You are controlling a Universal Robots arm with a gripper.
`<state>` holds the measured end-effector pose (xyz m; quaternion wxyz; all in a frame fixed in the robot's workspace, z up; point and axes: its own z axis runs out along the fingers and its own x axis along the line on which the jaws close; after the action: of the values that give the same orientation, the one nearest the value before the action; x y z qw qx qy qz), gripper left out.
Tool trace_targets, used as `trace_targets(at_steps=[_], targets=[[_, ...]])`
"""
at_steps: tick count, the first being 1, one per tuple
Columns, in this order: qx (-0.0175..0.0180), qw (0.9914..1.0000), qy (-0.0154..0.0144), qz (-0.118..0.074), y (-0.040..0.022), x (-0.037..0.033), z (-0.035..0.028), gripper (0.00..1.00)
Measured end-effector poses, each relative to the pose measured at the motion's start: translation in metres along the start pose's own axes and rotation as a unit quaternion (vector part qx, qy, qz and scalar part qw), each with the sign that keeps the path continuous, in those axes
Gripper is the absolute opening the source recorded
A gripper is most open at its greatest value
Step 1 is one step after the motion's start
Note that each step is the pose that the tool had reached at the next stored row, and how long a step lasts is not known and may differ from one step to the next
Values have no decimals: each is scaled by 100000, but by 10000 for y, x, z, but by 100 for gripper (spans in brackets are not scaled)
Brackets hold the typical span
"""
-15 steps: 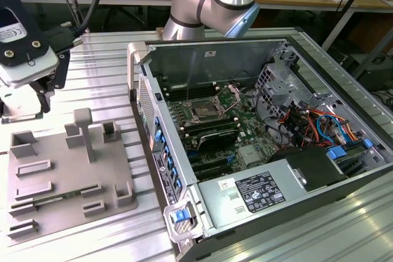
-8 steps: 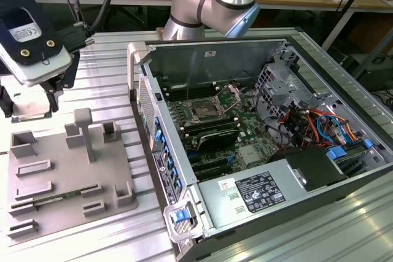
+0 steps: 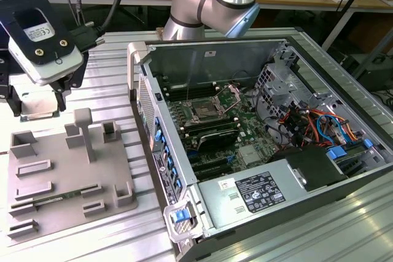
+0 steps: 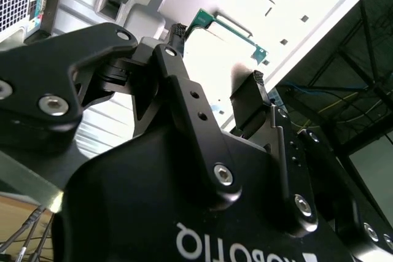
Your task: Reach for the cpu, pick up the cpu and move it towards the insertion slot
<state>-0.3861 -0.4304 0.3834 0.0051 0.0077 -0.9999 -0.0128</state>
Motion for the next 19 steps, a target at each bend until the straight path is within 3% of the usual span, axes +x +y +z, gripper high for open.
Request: trace_targets(at_steps=[19], targets=[[29, 100000, -1, 2, -2, -148, 1, 55]])
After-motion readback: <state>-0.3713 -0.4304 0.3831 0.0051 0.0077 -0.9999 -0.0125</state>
